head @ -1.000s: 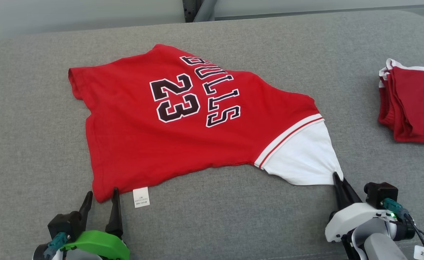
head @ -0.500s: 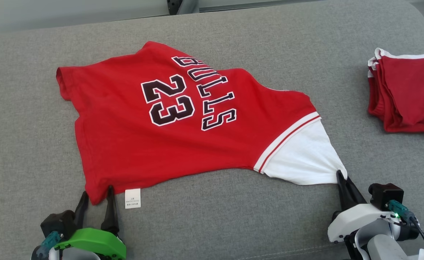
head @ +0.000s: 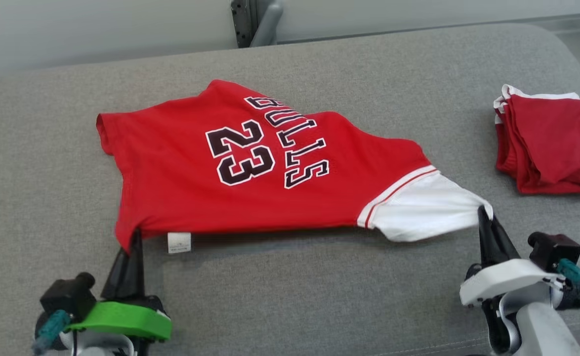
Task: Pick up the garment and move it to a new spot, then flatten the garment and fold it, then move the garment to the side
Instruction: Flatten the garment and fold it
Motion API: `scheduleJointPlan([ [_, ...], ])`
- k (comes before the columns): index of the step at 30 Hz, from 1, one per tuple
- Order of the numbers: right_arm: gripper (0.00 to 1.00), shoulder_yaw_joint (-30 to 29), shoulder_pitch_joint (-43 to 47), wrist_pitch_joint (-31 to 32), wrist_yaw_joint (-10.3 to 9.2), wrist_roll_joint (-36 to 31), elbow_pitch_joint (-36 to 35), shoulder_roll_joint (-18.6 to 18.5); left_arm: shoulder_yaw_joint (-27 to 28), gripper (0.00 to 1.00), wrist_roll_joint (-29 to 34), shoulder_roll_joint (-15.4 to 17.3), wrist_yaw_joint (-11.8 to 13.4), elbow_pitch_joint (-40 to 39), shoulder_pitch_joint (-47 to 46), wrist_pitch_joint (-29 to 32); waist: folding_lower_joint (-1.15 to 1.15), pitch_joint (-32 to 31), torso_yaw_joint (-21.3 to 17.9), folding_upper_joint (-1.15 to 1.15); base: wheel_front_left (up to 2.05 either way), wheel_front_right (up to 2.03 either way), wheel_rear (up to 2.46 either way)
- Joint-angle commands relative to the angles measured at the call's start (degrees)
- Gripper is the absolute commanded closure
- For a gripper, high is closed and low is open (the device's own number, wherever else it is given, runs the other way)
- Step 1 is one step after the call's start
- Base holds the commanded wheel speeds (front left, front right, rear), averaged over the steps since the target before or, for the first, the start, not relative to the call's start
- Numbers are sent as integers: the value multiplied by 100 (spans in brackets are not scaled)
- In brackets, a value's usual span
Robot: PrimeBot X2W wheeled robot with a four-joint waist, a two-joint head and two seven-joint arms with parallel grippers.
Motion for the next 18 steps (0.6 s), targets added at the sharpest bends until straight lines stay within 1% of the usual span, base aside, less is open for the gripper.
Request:
scheduleJointPlan([
  [1, 100, -40, -126, -2, -11, 58, -198, -33, 68, 100, -29, 138, -12, -274, 33, 0, 0, -318, 113, 0, 0, 0, 0],
  [4, 100, -13, -360, -4, -11, 82, -626, -44, 21, 100, -69, 463, -5, -745, -178, 0, 0, -552, 168, 0, 0, 0, 0],
  [7, 100, 77, -813, -8, -11, 142, -996, -227, -227, 100, -120, 994, -4, -946, -617, 0, 0, -745, 191, 0, 0, 0, 0],
  [12, 100, 477, -1948, -8, -11, 239, -1407, -689, -572, 100, -501, 1919, -3, -1009, -1864, 55, 0, -904, 159, 0, 0, 0, 0],
  [15, 100, 732, -2692, -1, -11, 310, -1498, -918, -728, 100, -670, 2359, -3, -1061, -2648, 312, 0, -871, 124, 0, 0, 0, 0],
  [18, 100, 949, -3473, 142, -11, 341, -1556, -1136, -811, 100, -722, 2668, -3, -1021, -3430, 574, 0, -668, 108, 0, 0, 0, 0],
])
